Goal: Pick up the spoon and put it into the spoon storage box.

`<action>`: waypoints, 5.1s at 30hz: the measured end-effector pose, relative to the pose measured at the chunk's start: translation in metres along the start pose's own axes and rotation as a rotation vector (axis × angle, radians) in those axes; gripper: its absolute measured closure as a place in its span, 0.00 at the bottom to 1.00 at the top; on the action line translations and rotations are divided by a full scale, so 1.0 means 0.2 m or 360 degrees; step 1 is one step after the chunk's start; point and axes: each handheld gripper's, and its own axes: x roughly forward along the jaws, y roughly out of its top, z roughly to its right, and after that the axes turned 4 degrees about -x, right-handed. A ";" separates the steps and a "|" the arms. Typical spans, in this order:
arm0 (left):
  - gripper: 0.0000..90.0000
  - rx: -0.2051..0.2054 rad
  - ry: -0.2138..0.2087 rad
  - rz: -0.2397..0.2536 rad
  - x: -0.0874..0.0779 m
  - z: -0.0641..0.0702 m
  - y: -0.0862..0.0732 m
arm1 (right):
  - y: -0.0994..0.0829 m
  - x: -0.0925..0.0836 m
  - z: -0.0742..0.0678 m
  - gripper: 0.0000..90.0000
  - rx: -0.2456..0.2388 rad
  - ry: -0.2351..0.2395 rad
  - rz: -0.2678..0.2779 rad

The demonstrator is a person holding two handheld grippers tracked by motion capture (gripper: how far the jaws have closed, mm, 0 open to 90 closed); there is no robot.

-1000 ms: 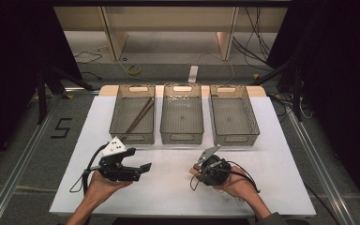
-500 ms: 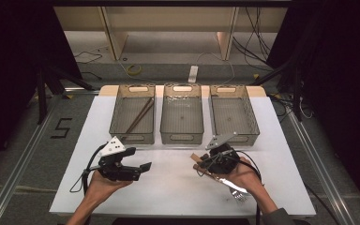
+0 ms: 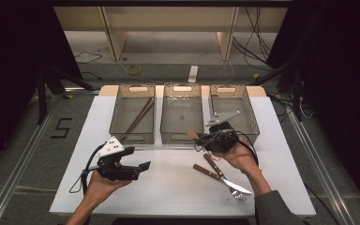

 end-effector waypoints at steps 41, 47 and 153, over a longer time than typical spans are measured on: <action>0.17 0.0006 0.0036 0.0035 -0.02 -0.01 0.00 | 0.39 0.27 0.20 0.85 0.0151 -0.0139 0.0079; 0.17 -0.0002 0.0032 0.0038 -0.01 -0.01 0.00 | 0.41 0.32 0.24 0.85 0.0186 -0.0156 0.0081; 0.17 0.0014 0.0042 0.0048 -0.02 0.00 0.00 | -0.12 0.08 -0.06 0.34 -0.0031 0.0135 -0.0353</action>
